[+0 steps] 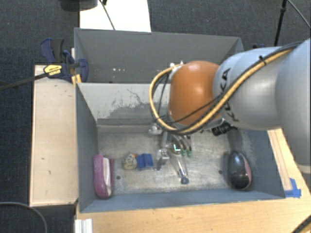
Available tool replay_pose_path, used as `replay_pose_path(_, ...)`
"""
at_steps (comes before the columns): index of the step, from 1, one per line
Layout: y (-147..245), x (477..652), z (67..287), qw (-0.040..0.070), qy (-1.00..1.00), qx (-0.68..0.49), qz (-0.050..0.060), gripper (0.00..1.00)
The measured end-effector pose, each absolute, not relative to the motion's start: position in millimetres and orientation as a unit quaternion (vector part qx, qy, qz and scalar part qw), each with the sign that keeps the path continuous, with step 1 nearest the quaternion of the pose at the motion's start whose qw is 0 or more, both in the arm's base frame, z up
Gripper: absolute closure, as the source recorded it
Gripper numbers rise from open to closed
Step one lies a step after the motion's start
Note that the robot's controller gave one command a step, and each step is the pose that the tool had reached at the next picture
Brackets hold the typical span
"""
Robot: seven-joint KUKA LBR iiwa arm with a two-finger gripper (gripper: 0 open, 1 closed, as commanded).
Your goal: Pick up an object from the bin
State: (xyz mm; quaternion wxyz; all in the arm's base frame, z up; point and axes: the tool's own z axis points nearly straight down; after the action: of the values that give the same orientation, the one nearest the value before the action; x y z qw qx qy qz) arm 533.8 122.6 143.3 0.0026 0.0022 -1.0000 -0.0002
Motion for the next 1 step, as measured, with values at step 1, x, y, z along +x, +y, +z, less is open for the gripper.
replay_pose_path(1, 121.5, 521.5, 81.0, 0.002, -0.996, 0.093, 0.000, 0.00)
